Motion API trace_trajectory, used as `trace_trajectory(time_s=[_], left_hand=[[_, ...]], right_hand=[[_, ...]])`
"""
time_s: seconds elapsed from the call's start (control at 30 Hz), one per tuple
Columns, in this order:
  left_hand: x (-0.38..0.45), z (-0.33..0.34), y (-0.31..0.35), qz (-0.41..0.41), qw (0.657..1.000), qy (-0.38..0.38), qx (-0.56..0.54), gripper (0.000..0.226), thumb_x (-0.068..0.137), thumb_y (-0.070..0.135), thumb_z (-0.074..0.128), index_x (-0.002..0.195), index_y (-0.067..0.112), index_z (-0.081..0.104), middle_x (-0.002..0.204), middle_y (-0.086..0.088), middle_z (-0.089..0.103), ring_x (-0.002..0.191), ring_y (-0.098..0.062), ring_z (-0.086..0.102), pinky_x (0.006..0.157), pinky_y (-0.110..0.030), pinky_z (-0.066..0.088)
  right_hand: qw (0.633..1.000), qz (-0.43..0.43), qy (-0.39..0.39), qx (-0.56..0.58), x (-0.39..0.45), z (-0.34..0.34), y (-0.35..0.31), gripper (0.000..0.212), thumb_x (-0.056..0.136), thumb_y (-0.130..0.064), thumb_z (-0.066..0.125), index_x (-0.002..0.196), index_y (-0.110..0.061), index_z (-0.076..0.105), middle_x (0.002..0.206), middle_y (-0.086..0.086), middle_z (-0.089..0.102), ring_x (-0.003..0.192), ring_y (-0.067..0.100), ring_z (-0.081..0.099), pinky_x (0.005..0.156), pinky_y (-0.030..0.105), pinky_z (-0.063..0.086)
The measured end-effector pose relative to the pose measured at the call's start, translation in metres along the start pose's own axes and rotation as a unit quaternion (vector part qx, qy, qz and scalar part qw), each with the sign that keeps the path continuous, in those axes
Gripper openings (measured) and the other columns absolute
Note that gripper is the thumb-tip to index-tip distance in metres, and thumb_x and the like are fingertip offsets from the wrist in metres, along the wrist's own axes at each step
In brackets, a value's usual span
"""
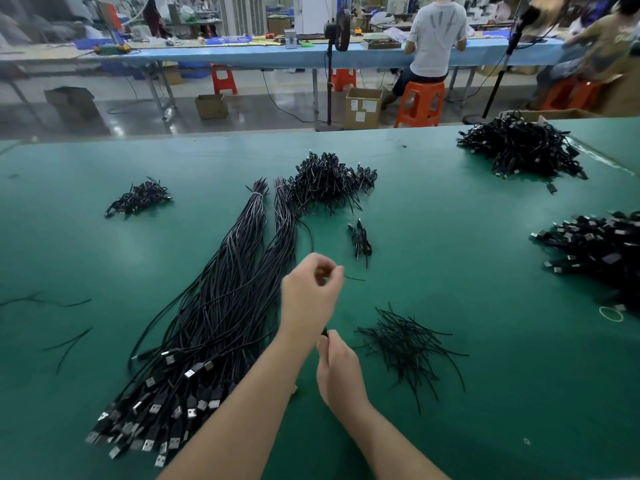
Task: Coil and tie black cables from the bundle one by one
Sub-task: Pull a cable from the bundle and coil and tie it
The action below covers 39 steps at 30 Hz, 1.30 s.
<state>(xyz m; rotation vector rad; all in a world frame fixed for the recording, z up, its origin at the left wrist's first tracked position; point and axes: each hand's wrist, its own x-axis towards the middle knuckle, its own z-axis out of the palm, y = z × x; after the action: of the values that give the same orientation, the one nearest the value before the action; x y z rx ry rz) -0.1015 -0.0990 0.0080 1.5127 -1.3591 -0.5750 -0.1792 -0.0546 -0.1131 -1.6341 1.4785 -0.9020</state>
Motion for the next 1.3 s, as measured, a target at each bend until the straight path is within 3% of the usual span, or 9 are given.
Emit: trace_trajectory(time_s=[0.27, 0.33, 0.4, 0.7, 0.87, 0.97, 1.07, 1.17, 1.3], left_hand=[[-0.035, -0.051, -0.063, -0.260, 0.916, 0.169, -0.255, 0.001, 0.093, 0.000, 0.067, 0.092, 0.000, 0.068, 0.079, -0.013, 0.075, 0.069, -0.022, 0.075, 0.057, -0.026, 0.058], [-0.043, -0.047, -0.073, -0.280, 0.916, 0.151, -0.245, 0.001, 0.092, -0.001, 0.066, 0.092, -0.002, 0.067, 0.080, -0.013, 0.075, 0.073, -0.025, 0.076, 0.057, -0.028, 0.059], [-0.049, -0.041, -0.080, -0.284, 0.929, 0.114, -0.210, 0.000, 0.091, -0.001, 0.067, 0.091, -0.001, 0.067, 0.077, -0.012, 0.075, 0.071, -0.024, 0.076, 0.056, -0.029, 0.059], [-0.053, -0.036, -0.088, -0.302, 0.942, 0.030, -0.144, 0.002, 0.087, -0.001, 0.070, 0.087, 0.001, 0.069, 0.068, -0.011, 0.070, 0.054, -0.017, 0.066, 0.053, -0.028, 0.055], [-0.048, -0.036, -0.087, -0.288, 0.951, -0.015, -0.110, 0.021, 0.088, 0.002, 0.070, 0.104, 0.016, 0.069, 0.081, -0.011, 0.071, 0.051, -0.015, 0.063, 0.050, -0.027, 0.053], [-0.044, -0.035, -0.090, -0.299, 0.950, 0.021, -0.090, 0.030, 0.091, 0.001, 0.062, 0.113, 0.020, 0.070, 0.083, -0.009, 0.073, 0.048, -0.013, 0.060, 0.049, -0.026, 0.051], [-0.043, -0.034, -0.091, -0.292, 0.956, -0.002, -0.016, 0.032, 0.091, 0.005, 0.059, 0.117, 0.019, 0.071, 0.082, 0.000, 0.074, 0.044, -0.009, 0.057, 0.048, -0.024, 0.051], [-0.047, -0.030, -0.086, -0.231, 0.964, -0.089, 0.093, 0.028, 0.092, 0.012, 0.059, 0.111, 0.025, 0.075, 0.079, 0.012, 0.070, 0.039, 0.000, 0.050, 0.043, -0.016, 0.044], [-0.049, -0.025, -0.079, -0.181, 0.972, -0.119, 0.096, 0.026, 0.091, 0.014, 0.060, 0.104, 0.026, 0.079, 0.082, 0.017, 0.069, 0.061, 0.007, 0.059, 0.052, -0.005, 0.039]], right_hand=[[1.000, 0.022, 0.009, 0.011, -0.003, -0.007, -0.009, 0.038, 0.106, -0.038, 0.032, 0.074, -0.018, 0.039, 0.064, -0.002, 0.043, 0.053, 0.008, 0.033, 0.049, 0.024, 0.032], [0.999, 0.025, 0.003, 0.029, -0.005, -0.009, -0.013, 0.039, 0.107, -0.036, 0.031, 0.077, -0.013, 0.043, 0.068, 0.005, 0.049, 0.055, 0.017, 0.042, 0.054, 0.038, 0.042], [0.998, 0.035, -0.003, 0.044, -0.007, -0.012, -0.015, 0.037, 0.108, -0.031, 0.032, 0.080, -0.011, 0.047, 0.072, 0.012, 0.057, 0.057, 0.022, 0.048, 0.059, 0.048, 0.049], [0.999, 0.030, -0.009, 0.044, -0.008, -0.013, -0.017, 0.036, 0.108, -0.028, 0.033, 0.080, -0.010, 0.048, 0.074, 0.016, 0.060, 0.056, 0.023, 0.049, 0.059, 0.050, 0.050], [0.999, 0.028, -0.007, 0.035, -0.007, -0.012, -0.015, 0.036, 0.108, -0.029, 0.033, 0.079, -0.012, 0.047, 0.073, 0.016, 0.059, 0.056, 0.024, 0.049, 0.058, 0.049, 0.049], [0.999, 0.026, -0.006, 0.038, -0.006, -0.011, -0.012, 0.036, 0.108, -0.029, 0.033, 0.079, -0.011, 0.046, 0.073, 0.017, 0.059, 0.056, 0.024, 0.049, 0.057, 0.048, 0.049], [0.999, 0.018, -0.011, 0.036, -0.005, -0.009, -0.009, 0.036, 0.108, -0.028, 0.035, 0.078, -0.013, 0.045, 0.069, 0.013, 0.056, 0.055, 0.021, 0.046, 0.054, 0.043, 0.044], [1.000, -0.001, -0.018, 0.001, -0.004, -0.007, -0.006, 0.035, 0.108, -0.028, 0.037, 0.073, -0.020, 0.041, 0.064, -0.002, 0.047, 0.053, 0.011, 0.037, 0.051, 0.023, 0.031], [1.000, -0.006, -0.025, -0.011, -0.002, -0.007, -0.004, 0.036, 0.108, -0.027, 0.037, 0.072, -0.024, 0.041, 0.064, -0.008, 0.048, 0.052, 0.005, 0.037, 0.051, 0.020, 0.033]])
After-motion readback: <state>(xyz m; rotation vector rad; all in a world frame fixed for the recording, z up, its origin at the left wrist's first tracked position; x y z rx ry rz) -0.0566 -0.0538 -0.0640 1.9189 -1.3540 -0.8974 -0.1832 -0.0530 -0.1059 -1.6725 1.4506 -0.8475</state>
